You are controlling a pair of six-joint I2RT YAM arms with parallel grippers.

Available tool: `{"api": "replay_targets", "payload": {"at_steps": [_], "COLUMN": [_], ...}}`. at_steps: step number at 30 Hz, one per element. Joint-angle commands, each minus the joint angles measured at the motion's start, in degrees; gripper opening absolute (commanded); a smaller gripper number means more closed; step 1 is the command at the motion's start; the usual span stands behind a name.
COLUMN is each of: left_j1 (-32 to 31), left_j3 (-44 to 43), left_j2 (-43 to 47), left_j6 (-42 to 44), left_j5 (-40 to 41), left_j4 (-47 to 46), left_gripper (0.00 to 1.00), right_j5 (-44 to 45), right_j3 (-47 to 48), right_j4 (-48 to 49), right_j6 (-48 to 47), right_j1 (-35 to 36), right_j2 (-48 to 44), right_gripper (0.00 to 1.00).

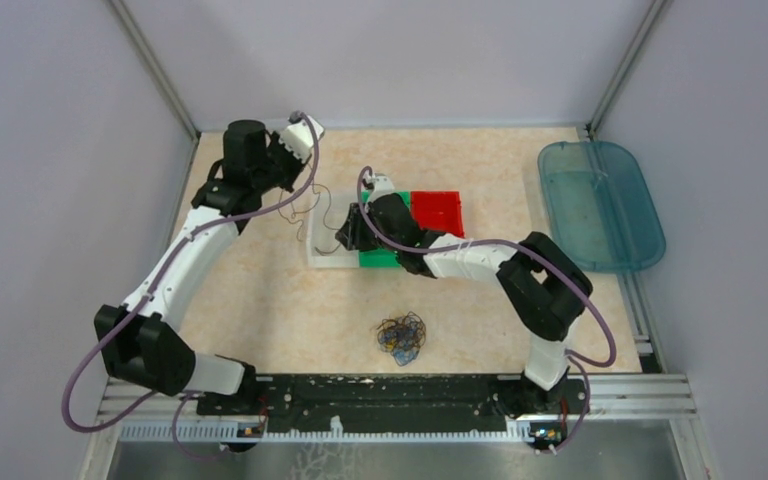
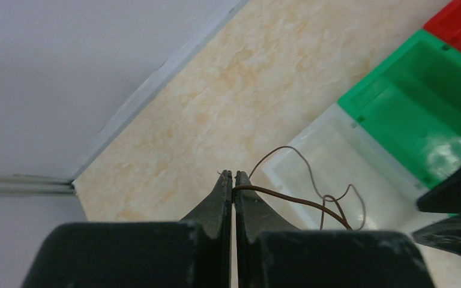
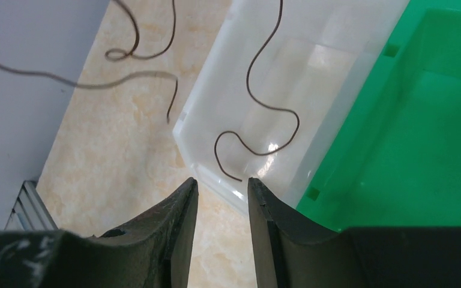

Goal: Untangle the cables

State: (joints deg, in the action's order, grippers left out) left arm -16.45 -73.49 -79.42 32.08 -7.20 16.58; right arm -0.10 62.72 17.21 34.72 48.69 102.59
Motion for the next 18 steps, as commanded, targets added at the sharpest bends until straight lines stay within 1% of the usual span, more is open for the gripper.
{"api": "replay_targets", "payload": {"at_steps": [1,4,9,13,18], "left_j1": [-3.5,-4.7,-5.4,-5.6,-5.6], "left_j3": [-4.4,-7.1,-9.8,-7.2,-1.4], "left_j2": [-2.3,-4.6,-6.9,-7.8,-7.3], "left_j6": [-7.1,-11.4,-18.1,-19.3,-19.4], "left_j5": [-2.7,-1.2,-0.3,1.3,6.1], "left_j4": [4.8,6.6,7.2,4.6,-2.1], "left_gripper": [0.00,0.00,0.00,0.00,0.00], "right_j5": [0.4,0.4,2.0,2.8,3.5], "right_j3": [5.2,4.2,-2.0,-6.6,-10.1], "right_j4": [1.9,1.6,3.5,4.2,3.4], "right_j6": [2.1,2.3,2.8,3.4,3.3], "right_j1": [-1.4,-1.9,-2.9,-4.0,-5.2], "right_j2": [1.4,-0.2,-6.5,-12.4,-17.2], "right_gripper": [0.36,0.34,0.33,0.31,0.31]}}
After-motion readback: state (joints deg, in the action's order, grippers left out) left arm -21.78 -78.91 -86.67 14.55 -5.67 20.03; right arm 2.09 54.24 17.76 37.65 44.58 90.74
